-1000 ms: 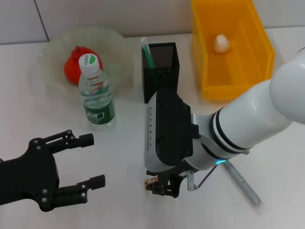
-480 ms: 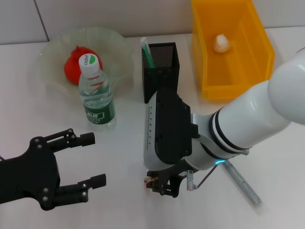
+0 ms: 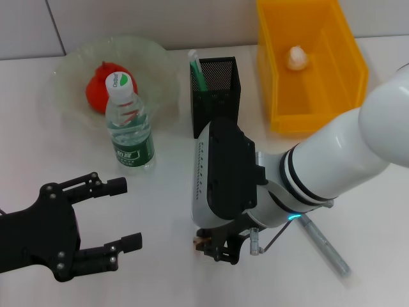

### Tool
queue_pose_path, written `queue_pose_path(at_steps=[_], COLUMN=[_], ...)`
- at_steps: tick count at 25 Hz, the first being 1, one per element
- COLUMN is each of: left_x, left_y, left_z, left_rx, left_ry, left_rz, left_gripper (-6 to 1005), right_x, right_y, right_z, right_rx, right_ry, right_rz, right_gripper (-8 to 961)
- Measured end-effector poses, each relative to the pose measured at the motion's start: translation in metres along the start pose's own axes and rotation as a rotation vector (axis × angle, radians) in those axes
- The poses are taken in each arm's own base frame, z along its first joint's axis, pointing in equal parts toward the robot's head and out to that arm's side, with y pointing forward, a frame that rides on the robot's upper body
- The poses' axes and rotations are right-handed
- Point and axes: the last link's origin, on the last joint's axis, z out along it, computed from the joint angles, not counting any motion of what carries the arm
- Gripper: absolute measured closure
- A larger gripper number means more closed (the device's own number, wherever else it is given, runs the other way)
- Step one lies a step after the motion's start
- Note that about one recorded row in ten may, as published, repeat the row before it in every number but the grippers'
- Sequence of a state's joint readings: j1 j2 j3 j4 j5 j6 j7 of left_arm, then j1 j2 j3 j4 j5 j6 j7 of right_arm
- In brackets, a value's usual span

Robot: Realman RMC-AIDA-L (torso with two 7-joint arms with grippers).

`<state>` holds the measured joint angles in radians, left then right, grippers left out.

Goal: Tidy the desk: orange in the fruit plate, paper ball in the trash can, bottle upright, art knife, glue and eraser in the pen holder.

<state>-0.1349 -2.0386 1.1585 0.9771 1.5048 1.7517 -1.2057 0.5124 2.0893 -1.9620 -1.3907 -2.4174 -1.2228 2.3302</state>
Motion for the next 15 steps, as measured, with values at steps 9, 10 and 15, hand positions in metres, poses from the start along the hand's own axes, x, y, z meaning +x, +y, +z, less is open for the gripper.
queue_pose_path(at_steps=[9,10,15], left_x=[-0.0001,-0.0001,-0.0002], left_y=[0.0002,0.0003,0.0008], left_z=[0.0003,0.0004,0.0009], left_rx=[-0.002,-0.002,-0.006], left_ry=[0.0,0.0,-0.001], left_rz=[0.0,0.0,-0.002], left_gripper=[208,208,208], right_x=[0.0008,0.001,-0.001], right_y=[0.0005,0.0005,-0.0017], right_z=[0.0005,0.0006,-0.0031], right_rx=[-0.001,-0.001,0.011], right_ry=[0.001,0.0,-0.013], right_rz=[0.004,0.007,0.027], right_gripper=[827,831,832])
